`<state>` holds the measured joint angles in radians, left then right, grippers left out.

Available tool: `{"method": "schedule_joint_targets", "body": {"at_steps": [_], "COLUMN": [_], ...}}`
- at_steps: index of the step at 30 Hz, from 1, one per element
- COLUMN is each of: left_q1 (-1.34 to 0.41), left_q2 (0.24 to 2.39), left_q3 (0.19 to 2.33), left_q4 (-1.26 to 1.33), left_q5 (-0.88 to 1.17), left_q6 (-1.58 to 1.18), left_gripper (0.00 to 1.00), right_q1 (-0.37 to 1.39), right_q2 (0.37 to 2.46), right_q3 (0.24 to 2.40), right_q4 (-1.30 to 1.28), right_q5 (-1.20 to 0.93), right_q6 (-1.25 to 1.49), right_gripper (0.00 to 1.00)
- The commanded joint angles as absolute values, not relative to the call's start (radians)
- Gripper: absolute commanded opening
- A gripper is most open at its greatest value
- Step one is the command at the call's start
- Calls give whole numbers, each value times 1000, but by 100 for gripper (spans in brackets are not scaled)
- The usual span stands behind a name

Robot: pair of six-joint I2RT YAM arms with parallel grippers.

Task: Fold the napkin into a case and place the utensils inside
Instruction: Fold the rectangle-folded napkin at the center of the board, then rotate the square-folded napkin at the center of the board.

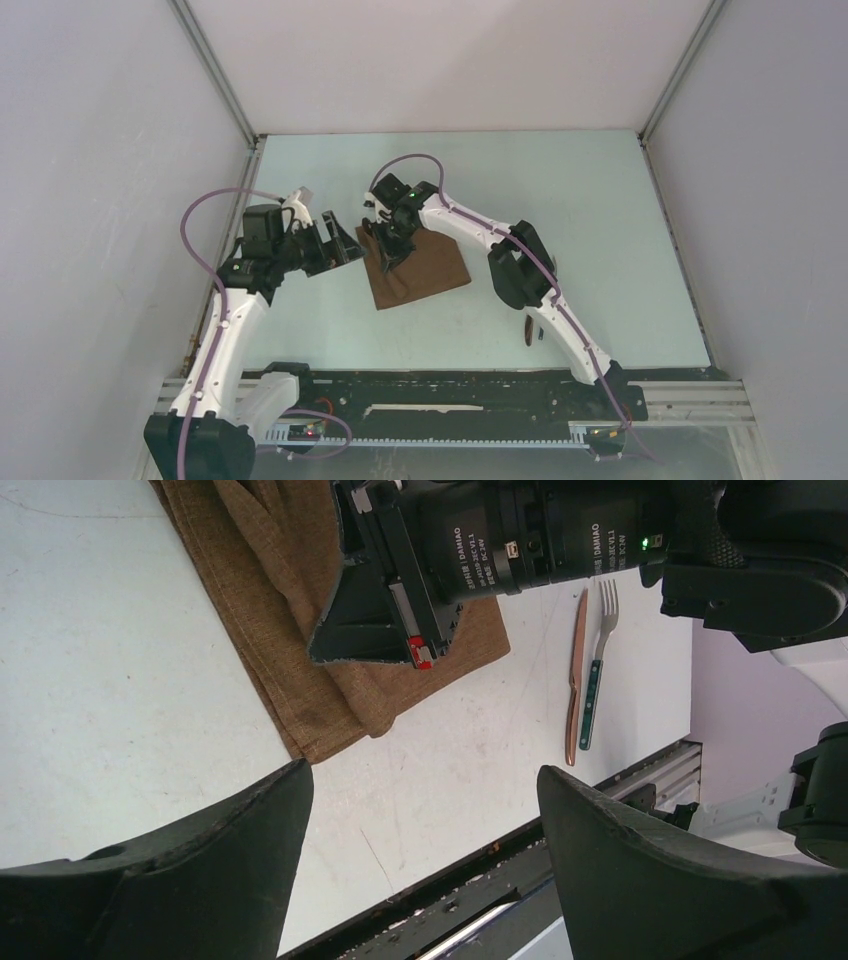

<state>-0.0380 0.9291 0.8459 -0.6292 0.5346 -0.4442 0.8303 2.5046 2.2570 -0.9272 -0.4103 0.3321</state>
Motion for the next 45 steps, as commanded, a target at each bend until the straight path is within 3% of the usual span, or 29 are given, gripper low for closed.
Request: {"method": "schedule_joint_targets", "body": {"at_steps": [1, 9, 15, 17, 20, 25, 32, 39, 45], "left_q1": [-31, -29, -13, -4, -3, -12, -93, -118, -136], "left_q2": [900, 898, 895, 892, 913, 1109, 1425, 1468, 1461], "left_q3": [844, 847, 860, 861, 845, 810, 910, 948, 957], "left_q4": [-632, -635, -651, -643, -598, -420, -317, -309, -298], "left_q5": [543, 547, 522, 511, 522, 667, 643, 553, 569], "left_q6": [-443, -443, -435, -447, -486, -615, -683, -682, -695], "left_gripper": [89, 89, 90, 90, 90, 87, 79, 85, 85], "right_q1": [835, 835, 806, 776, 739, 695, 623, 539, 446], "right_q2": [2517, 2531, 2420, 2328, 2191, 2088, 1948, 1808, 1852], "right_q3": [2309, 2334, 2265, 2127, 1930, 1671, 1363, 1054, 1007], "right_q4": [-908, -932, -850, -715, -534, -379, -240, -102, -90], "right_q5": [-431, -434, -640, -718, -793, -820, -788, -656, -579], "right_q6": [357, 353, 431, 504, 572, 598, 625, 698, 658], "right_gripper": [0, 0, 48, 57, 62, 63, 63, 64, 63]}}
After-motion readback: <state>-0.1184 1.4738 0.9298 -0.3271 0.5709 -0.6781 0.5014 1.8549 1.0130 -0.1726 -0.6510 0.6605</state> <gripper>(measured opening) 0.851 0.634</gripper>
